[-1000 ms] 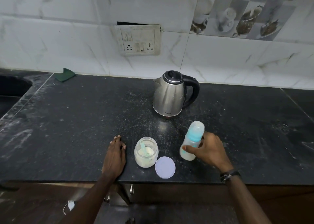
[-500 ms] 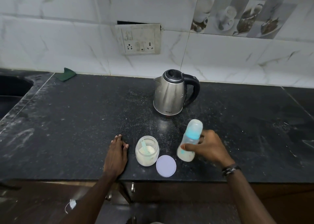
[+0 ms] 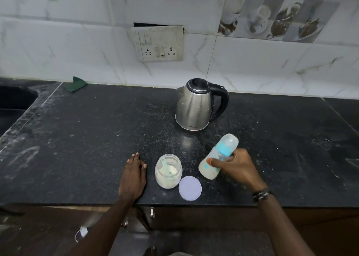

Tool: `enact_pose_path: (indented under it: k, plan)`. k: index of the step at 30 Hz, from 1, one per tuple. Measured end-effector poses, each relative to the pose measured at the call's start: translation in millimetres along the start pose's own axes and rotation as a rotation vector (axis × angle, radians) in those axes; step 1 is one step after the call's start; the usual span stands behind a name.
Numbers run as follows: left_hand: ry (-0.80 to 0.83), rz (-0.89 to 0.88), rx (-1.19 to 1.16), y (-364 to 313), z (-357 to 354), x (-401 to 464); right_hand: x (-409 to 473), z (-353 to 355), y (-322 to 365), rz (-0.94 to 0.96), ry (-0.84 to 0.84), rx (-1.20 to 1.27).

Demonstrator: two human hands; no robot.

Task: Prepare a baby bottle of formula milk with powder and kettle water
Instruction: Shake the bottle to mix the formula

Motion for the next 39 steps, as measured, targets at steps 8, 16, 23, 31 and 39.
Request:
enact_pose_path:
  k: [8,16,23,31,39]
  plan:
    - [-0.015,-0.003,-0.007,1,-2,-1,0,1,3,-0.021,0.013,0.069]
    - [-0.016,-0.011,-0.016,-1,0,0,-2,-5,2,0.044,0.080,0.042]
    - [-0.020,-0.027,-0.013,-1,0,0,4,-10,-3,0.136,0.176,0.064]
    - [-0.004,-0.015,-0.006,-1,0,1,10,-16,-13,0.123,0.304,0.469]
    - [0.011,0.011,-0.017,-2,0,0,18,-16,-26,0.025,0.225,0.763]
Point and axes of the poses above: each hand's wrist, its own x-axis towards the middle knuckle, its own z-axis out of the back of the hand, y = z × x, the point moved 4 cm from there along x, towards the middle knuckle, and after that the axes turned 14 degrees about -z, right-handed, at the moved point
